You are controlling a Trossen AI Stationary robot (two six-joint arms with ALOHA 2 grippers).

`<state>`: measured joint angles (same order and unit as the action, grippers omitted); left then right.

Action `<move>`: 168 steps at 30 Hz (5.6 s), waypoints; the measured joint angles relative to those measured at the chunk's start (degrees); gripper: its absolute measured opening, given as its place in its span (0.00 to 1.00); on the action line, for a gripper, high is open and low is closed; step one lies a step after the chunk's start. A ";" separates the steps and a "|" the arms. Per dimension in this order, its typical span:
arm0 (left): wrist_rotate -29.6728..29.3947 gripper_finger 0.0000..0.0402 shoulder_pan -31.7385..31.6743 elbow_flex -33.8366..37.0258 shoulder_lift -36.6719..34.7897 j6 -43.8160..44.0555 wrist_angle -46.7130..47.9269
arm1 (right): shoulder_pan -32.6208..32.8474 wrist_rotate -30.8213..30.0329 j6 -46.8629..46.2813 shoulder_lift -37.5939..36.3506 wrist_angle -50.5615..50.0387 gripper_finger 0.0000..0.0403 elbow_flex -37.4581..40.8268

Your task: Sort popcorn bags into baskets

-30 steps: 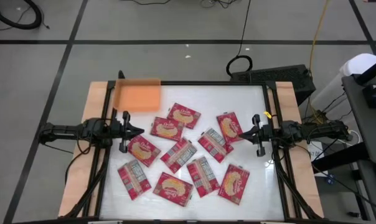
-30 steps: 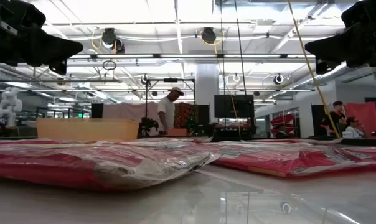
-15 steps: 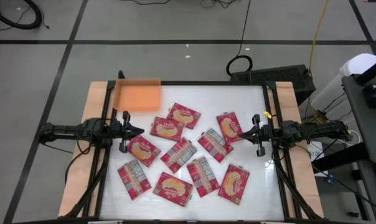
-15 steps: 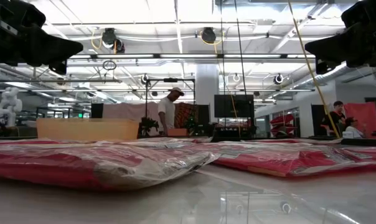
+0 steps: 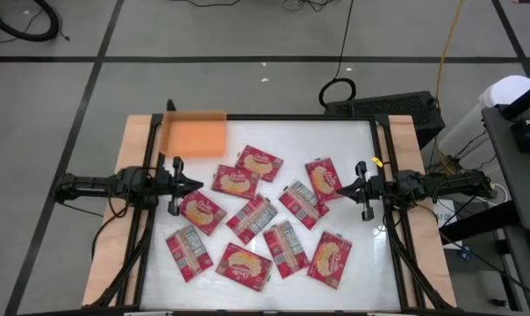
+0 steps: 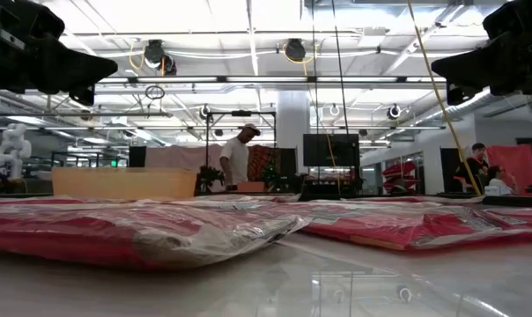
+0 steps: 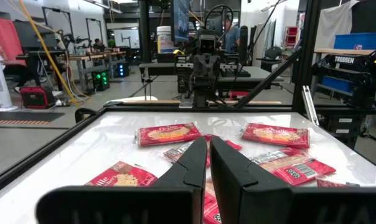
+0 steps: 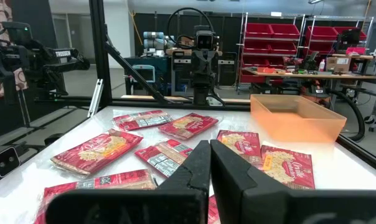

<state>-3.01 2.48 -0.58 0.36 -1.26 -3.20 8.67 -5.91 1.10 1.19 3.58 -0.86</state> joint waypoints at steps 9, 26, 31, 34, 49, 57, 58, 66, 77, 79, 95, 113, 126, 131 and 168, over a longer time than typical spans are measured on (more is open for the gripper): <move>0.02 0.06 0.00 0.00 0.02 0.00 -0.02 | 0.00 0.00 0.00 0.00 0.00 0.01 0.00; 0.01 0.06 0.01 0.00 0.02 0.00 0.00 | 0.00 0.00 0.00 0.01 -0.01 0.01 0.01; 0.01 0.06 0.02 0.00 0.01 0.01 -0.02 | 0.01 0.00 0.00 0.01 -0.01 0.01 0.00; 0.00 0.06 0.00 0.00 0.01 0.00 0.00 | -0.01 0.00 0.00 0.00 0.00 0.01 -0.01; -0.48 0.06 -0.04 0.00 0.02 -1.41 -1.40 | 0.02 0.00 0.00 0.02 -0.01 0.01 -0.01; -0.50 0.06 -0.04 -0.01 0.00 7.94 -1.44 | 0.02 0.00 0.00 0.00 -0.01 0.01 0.00; -0.50 0.06 -0.04 -0.01 0.01 8.36 -1.44 | 0.00 0.00 0.00 0.02 0.00 0.01 -0.01; -1.55 0.06 -0.07 0.00 0.04 13.81 -7.45 | -0.01 0.00 0.00 0.01 -0.01 0.01 0.01; -0.01 0.06 -0.09 -12.86 6.12 11.33 -7.78 | 0.00 0.00 0.00 0.02 1.92 0.01 0.00; 0.00 0.06 -0.09 -18.78 9.62 10.65 -3.82 | 0.00 0.00 0.00 0.00 3.39 0.01 -0.01; 0.04 0.06 1.24 -57.45 35.45 6.06 34.64 | -0.05 -7.49 -9.01 0.12 8.14 0.01 0.02; -5.20 0.06 4.55 -50.51 54.77 9.79 42.47 | 0.21 -1.43 -19.29 15.51 13.62 0.02 -9.03; -11.50 0.31 4.61 -48.24 69.12 16.79 43.18 | 0.50 -4.67 -10.05 48.49 -11.78 0.02 -45.12; -13.62 0.47 4.61 -48.24 74.69 18.60 44.06 | 0.48 -4.57 -11.34 55.53 -12.19 0.02 -47.55; -14.10 0.46 -4.27 -48.41 94.79 18.15 44.98 | 2.49 -4.51 -11.06 65.37 -0.29 0.16 -39.33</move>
<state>-17.11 -1.79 -48.99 95.15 16.89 41.78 11.16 -10.43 -9.95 66.57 3.29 -40.19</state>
